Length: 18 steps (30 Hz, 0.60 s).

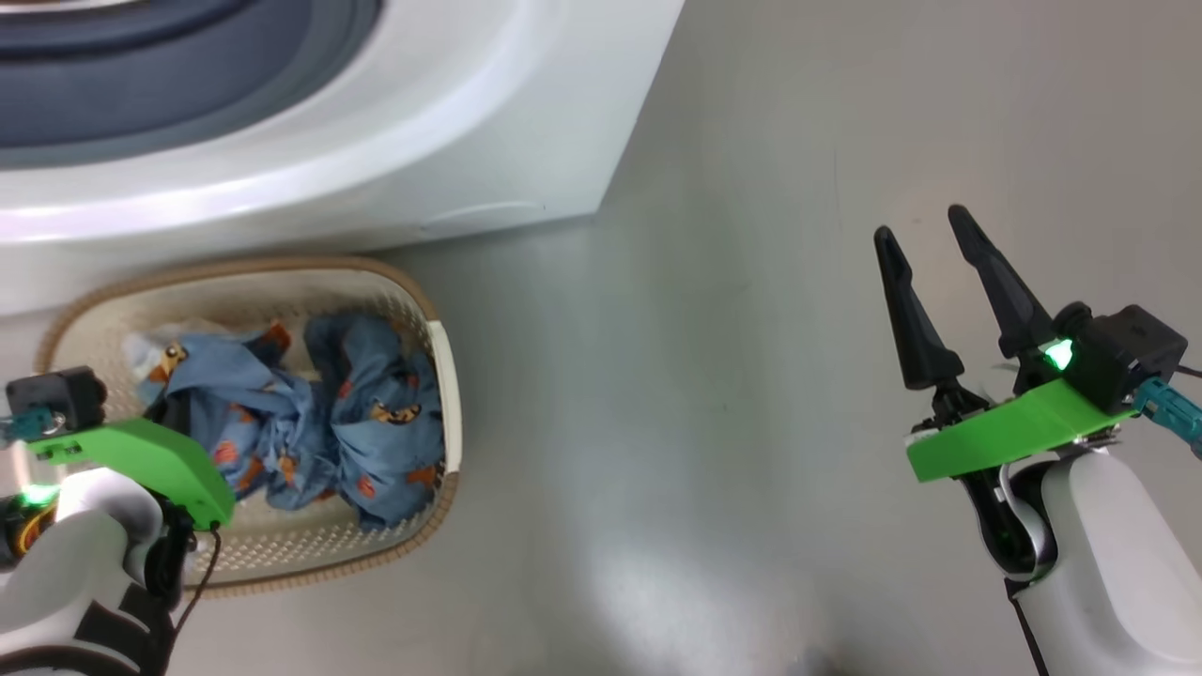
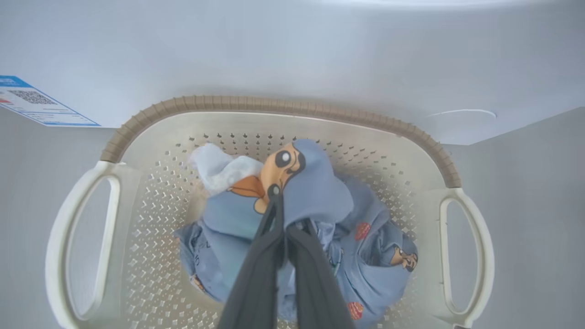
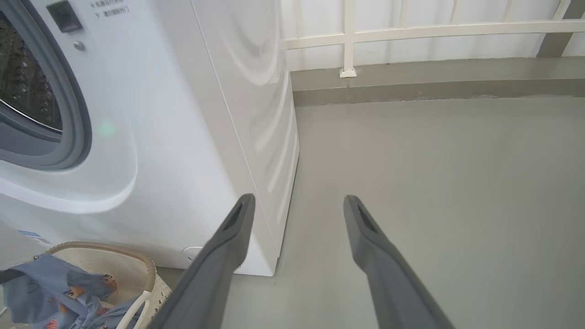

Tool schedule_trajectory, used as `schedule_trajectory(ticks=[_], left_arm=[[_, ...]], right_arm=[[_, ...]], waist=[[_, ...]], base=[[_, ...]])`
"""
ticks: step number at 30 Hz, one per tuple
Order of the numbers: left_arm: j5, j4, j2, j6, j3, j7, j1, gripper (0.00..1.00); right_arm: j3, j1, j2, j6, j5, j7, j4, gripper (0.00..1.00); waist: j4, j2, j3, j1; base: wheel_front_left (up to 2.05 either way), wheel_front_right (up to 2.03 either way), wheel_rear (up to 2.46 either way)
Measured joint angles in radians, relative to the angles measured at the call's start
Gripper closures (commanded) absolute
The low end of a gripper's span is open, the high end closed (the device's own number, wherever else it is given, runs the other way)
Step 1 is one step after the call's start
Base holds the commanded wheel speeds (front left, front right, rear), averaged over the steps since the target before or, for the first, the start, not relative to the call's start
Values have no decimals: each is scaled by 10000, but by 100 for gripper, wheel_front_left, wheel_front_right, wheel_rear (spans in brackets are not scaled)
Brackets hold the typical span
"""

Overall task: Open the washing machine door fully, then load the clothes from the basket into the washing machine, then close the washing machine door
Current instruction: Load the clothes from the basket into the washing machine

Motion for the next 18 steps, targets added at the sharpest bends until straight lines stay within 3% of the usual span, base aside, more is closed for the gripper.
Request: schedule_trajectory(ticks=[8, 18], left_arm=[[-63, -1175, 138, 0, 31, -132, 564, 100], [1206, -3772, 192, 63, 1707, -161, 2039, 100]], right_arm=[[-136, 583, -224, 0, 6, 0, 128, 0], [-401, 1364, -414, 0, 86, 0, 190, 0]], waist=[[216, 0, -1003, -1], [527, 0, -2227, -1]], base=[[0, 0, 0], [0, 0, 0]])
